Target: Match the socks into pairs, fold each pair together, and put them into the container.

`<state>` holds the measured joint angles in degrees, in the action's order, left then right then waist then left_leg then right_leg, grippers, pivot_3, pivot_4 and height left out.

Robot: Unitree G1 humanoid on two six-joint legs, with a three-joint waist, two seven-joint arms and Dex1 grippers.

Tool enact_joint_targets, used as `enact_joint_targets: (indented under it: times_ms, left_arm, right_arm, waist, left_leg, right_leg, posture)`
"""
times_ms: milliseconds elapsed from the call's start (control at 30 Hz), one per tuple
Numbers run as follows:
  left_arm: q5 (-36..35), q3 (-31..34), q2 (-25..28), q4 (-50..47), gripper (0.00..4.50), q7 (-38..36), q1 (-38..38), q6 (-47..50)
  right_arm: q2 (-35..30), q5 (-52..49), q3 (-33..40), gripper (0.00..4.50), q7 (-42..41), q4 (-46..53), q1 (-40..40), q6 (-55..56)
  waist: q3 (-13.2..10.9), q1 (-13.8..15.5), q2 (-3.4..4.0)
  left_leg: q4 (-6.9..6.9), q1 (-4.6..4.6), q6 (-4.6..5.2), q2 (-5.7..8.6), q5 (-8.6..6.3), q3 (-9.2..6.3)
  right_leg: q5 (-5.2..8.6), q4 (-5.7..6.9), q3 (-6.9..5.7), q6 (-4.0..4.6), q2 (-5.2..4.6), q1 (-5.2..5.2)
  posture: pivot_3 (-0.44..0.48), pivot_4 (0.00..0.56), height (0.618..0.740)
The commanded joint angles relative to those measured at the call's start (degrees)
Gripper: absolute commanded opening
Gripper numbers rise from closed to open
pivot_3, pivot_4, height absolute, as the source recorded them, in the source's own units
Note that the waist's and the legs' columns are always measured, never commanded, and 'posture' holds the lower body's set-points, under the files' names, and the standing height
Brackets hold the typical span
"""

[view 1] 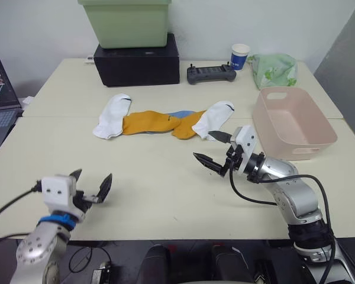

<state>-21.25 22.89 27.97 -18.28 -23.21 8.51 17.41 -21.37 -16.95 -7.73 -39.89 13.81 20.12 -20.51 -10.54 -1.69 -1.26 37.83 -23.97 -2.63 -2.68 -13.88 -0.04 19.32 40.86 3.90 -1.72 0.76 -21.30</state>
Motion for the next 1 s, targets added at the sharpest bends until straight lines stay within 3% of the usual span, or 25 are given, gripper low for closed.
enact_joint_targets:
  times_ms: [33, 233, 567, 700, 867, 1000]
  left_arm:
    - [1.4, -0.6, 4.0, 5.3, 4.50, -1.2, -6.3, 1.2]
    - [8.6, -7.1, 9.0, 25.3, 4.50, -4.1, -21.9, -3.9]
    - [14.9, -12.6, 9.0, 50.4, 4.50, -5.8, -37.3, -13.0]
    - [12.7, -11.2, 7.5, 53.8, 3.30, -7.3, -40.5, -16.1]
    - [15.3, -12.5, 8.1, 57.0, 1.58, -6.6, -41.3, -18.0]
    - [15.4, -12.3, 8.0, 57.8, 0.53, -6.5, -41.4, -17.5]
  right_arm:
    - [-0.2, 0.1, 1.5, 4.45, 0.9, 2.7, -0.5, 1.5]
    - [-0.7, 0.5, 2.4, 4.45, 2.9, 4.2, -2.3, 1.5]
    - [-1.2, 1.1, 2.8, 4.45, 5.8, 7.7, -3.8, -0.2]
    - [-1.4, 0.9, 3.0, 4.50, 6.2, 8.4, -3.7, -1.0]
    - [-1.6, 1.0, 2.8, 4.50, 6.4, 8.9, -3.5, -1.4]
    - [-1.5, 0.9, 2.9, 4.50, 6.4, 8.6, -3.1, -1.2]
  waist:
    - [0.0, -0.1, -0.01]
    - [0.0, -0.2, -0.01]
    - [0.0, -0.1, -0.03]
    - [0.0, 0.0, -0.03]
    - [0.0, -0.2, -0.03]
    - [0.0, -0.1, -0.03]
  left_leg:
    - [0.00, 0.00, 0.00, -0.01, 0.00, 0.00]
    - [0.00, -0.01, 0.00, -0.01, 0.00, 0.09]
    - [0.01, -0.06, 0.00, -0.02, 0.00, 0.10]
    - [0.04, -0.10, 0.00, -0.02, 0.00, 0.11]
    - [0.03, -0.10, -0.01, -0.03, 0.01, 0.11]
    - [0.04, -0.11, -0.01, -0.02, 0.01, 0.09]
  right_leg:
    - [0.00, 0.00, 0.00, 0.00, 0.02, 0.00]
    - [0.00, 0.00, -0.07, 0.00, 0.01, -0.07]
    - [0.00, 0.00, -0.14, 0.00, 0.02, -0.11]
    - [-0.01, 0.00, -0.16, 0.00, -0.02, -0.12]
    - [-0.01, 0.01, -0.15, 0.00, -0.02, -0.13]
    - [-0.01, 0.01, -0.18, 0.00, -0.02, -0.13]
  posture:
    - [0.000, 0.150, 0.740]
    - [0.000, 0.150, 0.740]
    - [0.000, 0.150, 0.740]
    - [0.000, 0.150, 0.740]
    - [0.000, 0.150, 0.740]
    - [0.000, 0.150, 0.740]
